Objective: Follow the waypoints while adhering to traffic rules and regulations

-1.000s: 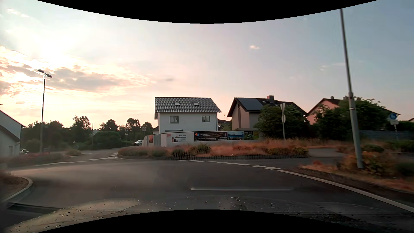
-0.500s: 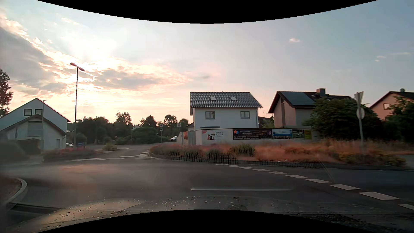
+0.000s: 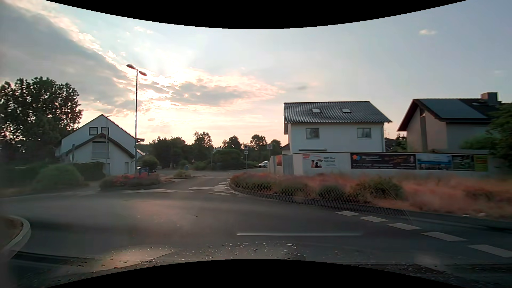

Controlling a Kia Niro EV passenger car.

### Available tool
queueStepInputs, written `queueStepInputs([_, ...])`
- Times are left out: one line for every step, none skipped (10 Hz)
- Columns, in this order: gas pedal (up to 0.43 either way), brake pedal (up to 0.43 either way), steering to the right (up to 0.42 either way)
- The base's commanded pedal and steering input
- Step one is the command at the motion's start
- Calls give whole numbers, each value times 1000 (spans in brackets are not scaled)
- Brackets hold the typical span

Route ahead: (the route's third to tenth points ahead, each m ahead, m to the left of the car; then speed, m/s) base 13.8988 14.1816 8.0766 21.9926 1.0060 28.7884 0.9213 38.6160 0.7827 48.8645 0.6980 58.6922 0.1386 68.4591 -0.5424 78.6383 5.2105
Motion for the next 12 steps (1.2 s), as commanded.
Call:
queueStepInputs([8,0,-352])
queueStepInputs([8,0,-356])
queueStepInputs([8,0,-360])
queueStepInputs([8,0,-360])
queueStepInputs([8,0,-360])
queueStepInputs([8,0,-361])
queueStepInputs([8,0,-360])
queueStepInputs([8,0,-362])
queueStepInputs([8,0,-366])
queueStepInputs([8,0,-371])
queueStepInputs([8,0,-378])
queueStepInputs([8,0,-384])
